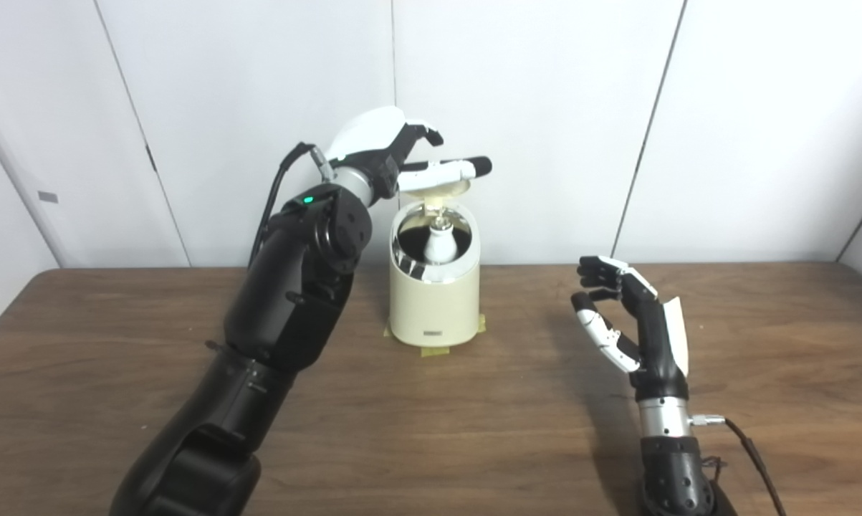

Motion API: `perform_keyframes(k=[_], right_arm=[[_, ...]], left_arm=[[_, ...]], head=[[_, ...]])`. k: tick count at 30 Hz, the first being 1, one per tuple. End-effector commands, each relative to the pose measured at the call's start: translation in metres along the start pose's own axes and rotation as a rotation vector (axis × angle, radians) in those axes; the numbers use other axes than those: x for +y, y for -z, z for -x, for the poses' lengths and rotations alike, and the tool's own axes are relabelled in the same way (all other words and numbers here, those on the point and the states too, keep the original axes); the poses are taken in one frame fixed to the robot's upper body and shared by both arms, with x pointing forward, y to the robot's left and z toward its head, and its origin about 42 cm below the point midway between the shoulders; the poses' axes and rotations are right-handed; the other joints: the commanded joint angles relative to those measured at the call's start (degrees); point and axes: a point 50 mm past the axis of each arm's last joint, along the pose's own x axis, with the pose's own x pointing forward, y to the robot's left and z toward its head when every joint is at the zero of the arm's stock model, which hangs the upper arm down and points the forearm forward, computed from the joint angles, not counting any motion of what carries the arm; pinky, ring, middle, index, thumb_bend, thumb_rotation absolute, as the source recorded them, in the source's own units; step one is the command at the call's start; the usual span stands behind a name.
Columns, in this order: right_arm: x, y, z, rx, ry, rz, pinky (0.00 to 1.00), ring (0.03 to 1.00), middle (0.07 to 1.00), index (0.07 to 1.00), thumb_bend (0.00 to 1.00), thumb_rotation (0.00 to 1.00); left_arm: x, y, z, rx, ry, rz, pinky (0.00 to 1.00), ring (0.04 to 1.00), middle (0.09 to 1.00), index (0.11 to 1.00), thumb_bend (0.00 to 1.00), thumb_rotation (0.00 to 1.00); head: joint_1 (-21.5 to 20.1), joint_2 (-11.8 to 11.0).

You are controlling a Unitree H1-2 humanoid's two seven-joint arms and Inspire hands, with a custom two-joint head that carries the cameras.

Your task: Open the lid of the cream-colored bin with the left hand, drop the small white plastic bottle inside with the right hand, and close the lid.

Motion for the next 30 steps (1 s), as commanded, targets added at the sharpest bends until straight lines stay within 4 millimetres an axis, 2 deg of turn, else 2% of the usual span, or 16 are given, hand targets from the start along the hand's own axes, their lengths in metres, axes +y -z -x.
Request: perform_keyframes(k=[1, 7, 10, 12, 15, 16, 17, 18, 20, 21, 22, 26, 30], right_arm=[[0.018, 0.014, 0.036, 0.083, -0.024, -0.025, 0.57, 0.652, 0.677, 0.692, 0.26, 0.53], [0.018, 0.015, 0.035, 0.078, -0.021, -0.009, 0.57, 0.649, 0.67, 0.686, 0.26, 0.51], [0.017, 0.014, 0.035, 0.078, -0.02, -0.01, 0.57, 0.646, 0.669, 0.685, 0.26, 0.51], [0.017, 0.014, 0.035, 0.08, -0.019, -0.012, 0.57, 0.648, 0.671, 0.687, 0.27, 0.51], [0.016, 0.013, 0.035, 0.079, -0.019, -0.01, 0.57, 0.649, 0.674, 0.69, 0.27, 0.53], [0.016, 0.013, 0.035, 0.078, -0.019, -0.011, 0.57, 0.65, 0.674, 0.69, 0.27, 0.54], [0.015, 0.013, 0.035, 0.078, -0.02, -0.01, 0.57, 0.651, 0.674, 0.69, 0.27, 0.55], [0.015, 0.013, 0.035, 0.079, -0.021, -0.008, 0.57, 0.651, 0.675, 0.69, 0.27, 0.55], [0.014, 0.012, 0.035, 0.081, -0.022, -0.004, 0.57, 0.653, 0.677, 0.691, 0.27, 0.57], [0.014, 0.013, 0.035, 0.08, -0.021, -0.004, 0.57, 0.653, 0.676, 0.691, 0.28, 0.58], [0.014, 0.013, 0.034, 0.078, -0.022, -0.003, 0.57, 0.65, 0.673, 0.69, 0.28, 0.58], [0.013, 0.014, 0.034, 0.071, -0.024, -0.001, 0.56, 0.646, 0.671, 0.69, 0.28, 0.58], [0.014, 0.013, 0.034, 0.07, -0.024, -0.002, 0.56, 0.648, 0.673, 0.688, 0.29, 0.59]], left_arm=[[0.035, -0.018, -0.004, -0.039, -0.093, -0.018, 1.0, 1.0, 0.956, 0.868, 0.98, 1.0], [0.032, -0.014, -0.006, -0.035, -0.077, -0.065, 1.0, 1.0, 0.939, 0.853, 0.96, 1.0], [0.03, -0.014, -0.006, -0.031, -0.068, -0.08, 1.0, 0.944, 0.893, 0.86, 0.97, 1.0], [0.027, -0.013, -0.005, -0.038, -0.045, -0.047, 1.0, 0.964, 0.901, 0.865, 0.99, 1.0], [0.022, -0.011, -0.003, -0.041, -0.024, -0.048, 0.93, 0.997, 0.949, 0.88, 0.99, 1.0], [0.02, -0.011, -0.002, -0.041, -0.022, -0.052, 0.89, 0.983, 0.941, 0.879, 1.0, 1.0], [0.019, -0.011, -0.001, -0.04, -0.02, -0.051, 0.81, 0.919, 0.9, 0.874, 0.99, 1.0], [0.017, -0.011, 0.0, -0.037, -0.017, -0.049, 0.78, 0.89, 0.883, 0.873, 0.99, 1.0], [0.014, -0.01, 0.003, -0.033, -0.016, -0.04, 0.85, 0.92, 0.899, 0.874, 1.0, 1.0], [0.012, -0.009, 0.004, -0.031, -0.015, -0.036, 0.94, 0.962, 0.927, 0.875, 1.0, 1.0], [0.01, -0.008, 0.006, -0.029, -0.014, -0.036, 0.98, 0.985, 0.963, 0.876, 1.0, 1.0], [0.003, -0.006, 0.011, -0.019, -0.003, -0.04, 1.0, 1.0, 0.996, 0.878, 1.0, 1.0], [-0.002, -0.004, 0.017, -0.01, -0.006, -0.055, 1.0, 1.0, 0.977, 0.866, 1.0, 1.0]], head=[[-0.03, 0.06], [-0.05, 0.2], [-0.2, 0.51], [-0.12, 0.58], [-0.2, 0.84], [-0.17, 0.89], [-0.14, 0.99], [-0.13, 1.01], [-0.13, 1.1], [-0.13, 1.1], [-0.16, 1.12], [-0.16, 1.22], [-0.06, 1.31]])
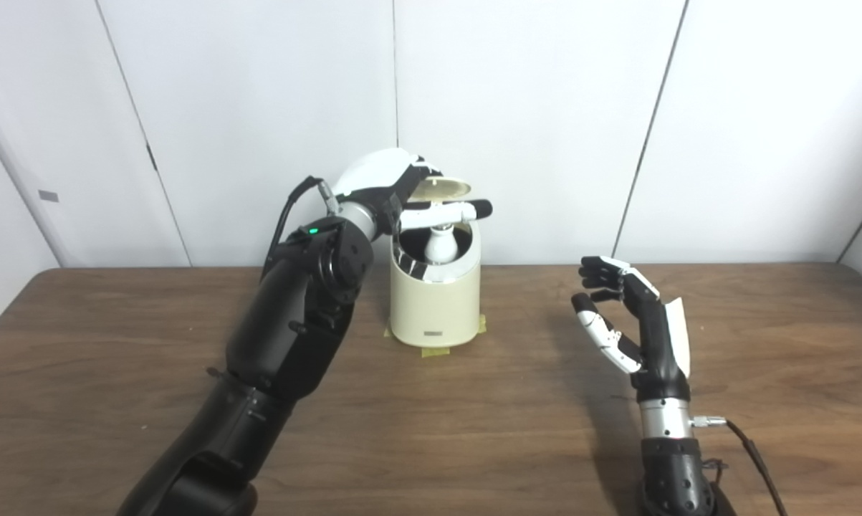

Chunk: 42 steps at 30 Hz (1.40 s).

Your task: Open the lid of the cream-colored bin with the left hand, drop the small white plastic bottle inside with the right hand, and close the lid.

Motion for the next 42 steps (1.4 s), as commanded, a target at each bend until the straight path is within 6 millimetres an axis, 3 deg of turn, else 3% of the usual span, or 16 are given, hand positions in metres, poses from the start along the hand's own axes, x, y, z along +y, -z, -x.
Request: perform_keyframes(k=[1, 12, 23, 42], right_arm=[[0.015, 0.014, 0.034, 0.075, -0.034, -0.011, 0.57, 0.648, 0.672, 0.689, 0.29, 0.61], [0.013, 0.013, 0.034, 0.068, -0.033, -0.012, 0.56, 0.643, 0.668, 0.688, 0.28, 0.58], [0.013, 0.013, 0.032, 0.064, -0.034, -0.006, 0.55, 0.639, 0.666, 0.686, 0.27, 0.59], [0.013, 0.01, 0.03, 0.057, -0.033, -0.011, 0.54, 0.634, 0.664, 0.686, 0.27, 0.59]], left_arm=[[0.021, -0.011, 0.003, -0.02, -0.076, -0.027, 1.0, 1.0, 0.944, 0.863, 1.0, 1.0], [0.001, -0.003, 0.009, -0.011, -0.078, -0.071, 1.0, 0.983, 0.917, 0.848, 1.0, 1.0], [-0.02, 0.0, 0.014, -0.033, -0.111, -0.25, 1.0, 0.976, 0.875, 0.839, 1.0, 1.0], [-0.04, -0.005, 0.033, -0.052, -0.113, -0.354, 1.0, 0.982, 0.859, 0.849, 1.0, 1.0]], head=[[-0.07, 0.15], [-0.14, 0.56], [-0.14, 0.78], [-0.12, 1.31]])
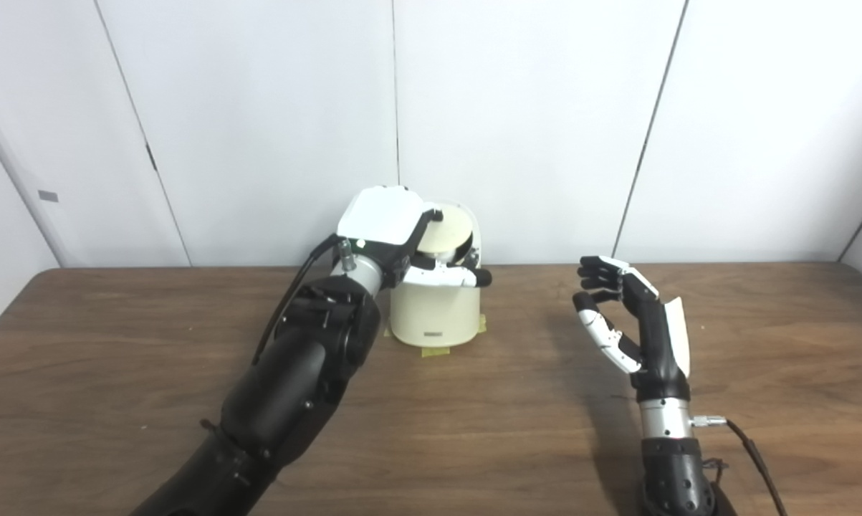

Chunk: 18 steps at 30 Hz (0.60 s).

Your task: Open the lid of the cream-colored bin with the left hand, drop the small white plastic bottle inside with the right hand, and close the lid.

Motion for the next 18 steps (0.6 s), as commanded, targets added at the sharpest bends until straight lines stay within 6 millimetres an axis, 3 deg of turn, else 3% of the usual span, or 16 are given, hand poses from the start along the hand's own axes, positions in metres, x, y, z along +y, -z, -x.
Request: perform_keyframes(k=[1, 18], right_arm=[[0.013, 0.011, 0.03, 0.062, -0.026, -0.017, 0.54, 0.633, 0.663, 0.684, 0.27, 0.59], [0.015, 0.01, 0.03, 0.061, -0.019, -0.011, 0.54, 0.631, 0.66, 0.681, 0.27, 0.57]], left_arm=[[0.014, -0.002, 0.001, -0.014, -0.061, -0.034, 1.0, 0.983, 0.86, 0.849, 1.0, 1.0], [-0.007, -0.009, 0.017, -0.047, -0.081, -0.097, 1.0, 0.986, 0.866, 0.85, 1.0, 1.0]], head=[[-0.05, 0.06], [-0.05, 0.27]])
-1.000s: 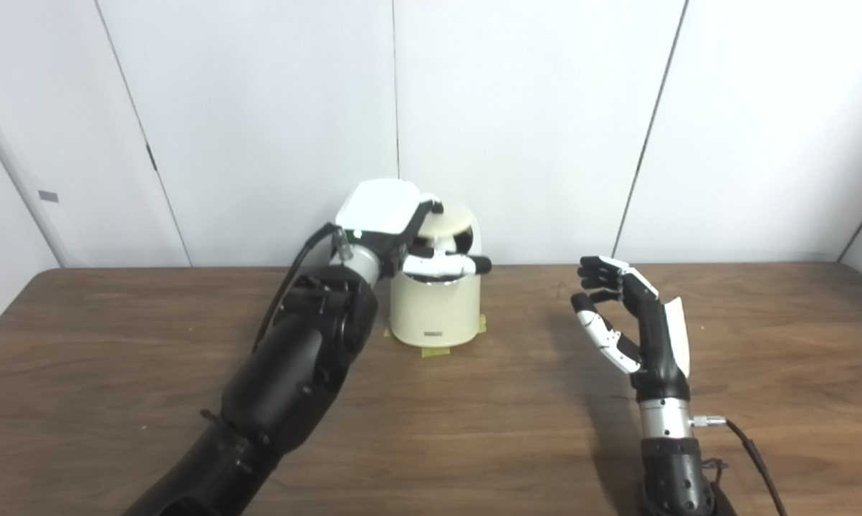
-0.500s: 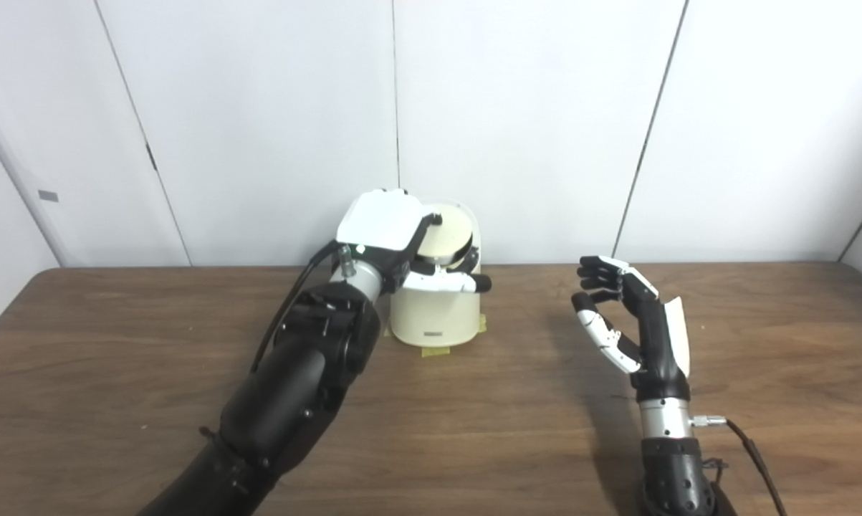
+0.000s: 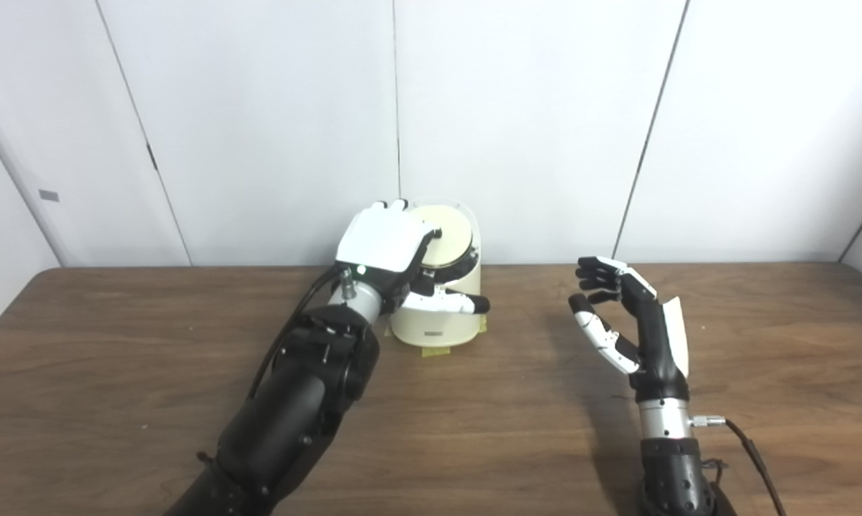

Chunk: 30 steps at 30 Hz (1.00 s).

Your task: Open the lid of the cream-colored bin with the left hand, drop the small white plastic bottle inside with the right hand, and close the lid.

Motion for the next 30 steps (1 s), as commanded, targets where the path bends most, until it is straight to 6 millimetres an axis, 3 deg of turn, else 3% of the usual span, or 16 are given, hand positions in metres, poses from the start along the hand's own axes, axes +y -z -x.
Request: perform_keyframes(k=[1, 14, 30], right_arm=[[0.015, 0.01, 0.029, 0.068, -0.014, -0.027, 0.54, 0.631, 0.66, 0.681, 0.27, 0.58], [0.016, 0.01, 0.028, 0.067, -0.013, -0.034, 0.54, 0.637, 0.663, 0.683, 0.25, 0.56], [0.016, 0.007, 0.027, 0.062, -0.011, -0.023, 0.54, 0.634, 0.658, 0.685, 0.26, 0.58]], left_arm=[[0.01, -0.005, 0.0, -0.029, -0.059, -0.029, 1.0, 0.984, 0.863, 0.849, 1.0, 1.0], [-0.002, -0.012, 0.009, -0.047, -0.042, -0.087, 1.0, 0.99, 0.866, 0.851, 1.0, 1.0], [-0.041, -0.014, 0.008, -0.089, 0.128, -0.198, 1.0, 0.939, 0.787, 0.775, 1.0, 1.0]], head=[[-0.08, 0.02], [-0.13, 0.03], [-0.3, 0.11]])
